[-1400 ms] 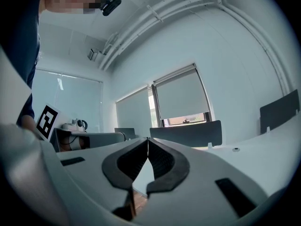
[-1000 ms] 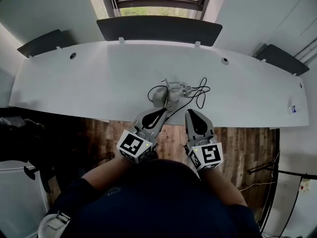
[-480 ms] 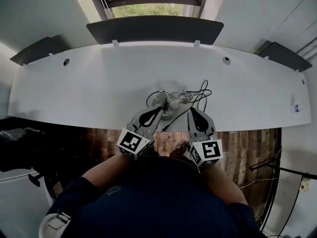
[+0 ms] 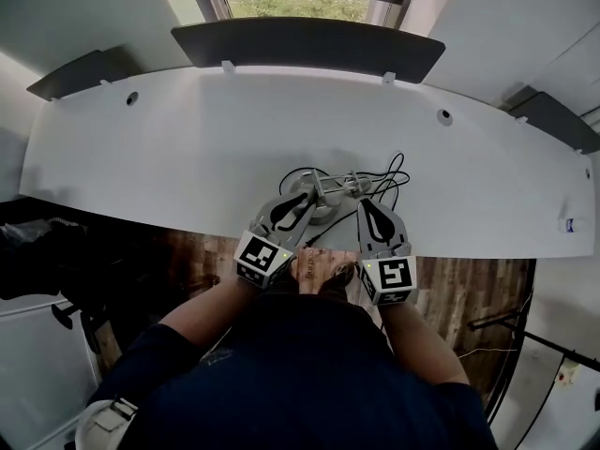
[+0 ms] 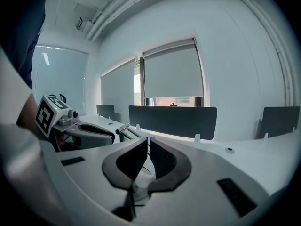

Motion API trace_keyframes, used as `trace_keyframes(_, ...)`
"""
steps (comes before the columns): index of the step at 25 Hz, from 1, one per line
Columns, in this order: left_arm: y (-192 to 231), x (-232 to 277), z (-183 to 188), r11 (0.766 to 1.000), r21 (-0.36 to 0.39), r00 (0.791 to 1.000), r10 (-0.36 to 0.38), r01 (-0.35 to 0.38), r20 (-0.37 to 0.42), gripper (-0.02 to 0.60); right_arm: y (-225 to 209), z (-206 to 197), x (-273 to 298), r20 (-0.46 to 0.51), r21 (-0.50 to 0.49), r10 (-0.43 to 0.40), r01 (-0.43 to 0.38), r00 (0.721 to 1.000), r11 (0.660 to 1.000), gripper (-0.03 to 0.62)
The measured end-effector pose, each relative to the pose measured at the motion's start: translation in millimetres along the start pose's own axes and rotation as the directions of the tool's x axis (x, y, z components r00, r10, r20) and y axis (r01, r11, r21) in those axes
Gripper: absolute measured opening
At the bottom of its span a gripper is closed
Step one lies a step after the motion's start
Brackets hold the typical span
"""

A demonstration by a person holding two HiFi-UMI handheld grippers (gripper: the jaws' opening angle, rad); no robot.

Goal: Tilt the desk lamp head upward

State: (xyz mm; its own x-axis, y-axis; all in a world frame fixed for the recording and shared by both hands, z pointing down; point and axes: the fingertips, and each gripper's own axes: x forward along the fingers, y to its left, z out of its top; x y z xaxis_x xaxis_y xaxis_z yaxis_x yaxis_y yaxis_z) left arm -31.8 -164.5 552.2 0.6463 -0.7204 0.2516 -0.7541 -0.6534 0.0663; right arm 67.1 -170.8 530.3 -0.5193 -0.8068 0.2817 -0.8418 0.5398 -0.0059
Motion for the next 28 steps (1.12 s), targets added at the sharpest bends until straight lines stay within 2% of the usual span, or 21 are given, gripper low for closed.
trace_keyframes(2, 1.0, 6.7, -5.1, 1.000, 0.009, 1.000, -0.004, 0.004, -0.010, 0.083, -1.1, -7.6, 6.3, -0.017, -0.020, 0.005, -0.005, 1.000, 1.000, 0.016)
trace_keyframes(6, 2.7, 16.1, -12.9, 1.000, 0.008, 1.000, -0.002, 0.002, -0.030, 0.114, -3.3, -21.9, 15.5, -0.059, -0.063, 0.011, -0.015, 0.998, 0.998, 0.074)
trace_keyframes(12, 3.4, 30.7, -19.5, 0.999, 0.042, 0.999, -0.002, 0.004, -0.049, 0.127, -8.7, -47.9, 32.9, -0.123, -0.135, 0.000, -0.016, 0.992, 0.991, 0.121)
trace_keyframes(18, 5.6, 44.1, -21.7, 0.995, 0.101, 0.995, 0.025, -0.015, -0.096, 0.127, -16.8, -68.3, 56.8, -0.174, -0.256, -0.039, -0.006, 0.984, 0.967, 0.124)
trace_keyframes(21, 7.6, 48.5, -21.5, 0.991, 0.129, 0.994, 0.036, -0.022, -0.103, 0.127, -18.7, -70.7, 65.8, -0.167, -0.298, -0.050, -0.002, 0.985, 0.955, 0.124)
trace_keyframes(24, 6.0, 51.4, -23.4, 0.993, 0.120, 0.997, 0.026, -0.017, -0.074, 0.127, -20.8, -74.1, 74.2, -0.158, -0.327, -0.055, 0.000, 0.986, 0.945, 0.124)
trace_keyframes(28, 5.5, 52.3, -24.8, 0.991, 0.129, 0.996, 0.030, -0.019, -0.089, 0.127, -26.1, -83.1, 85.8, -0.167, -0.344, -0.062, 0.001, 0.984, 0.939, 0.124)
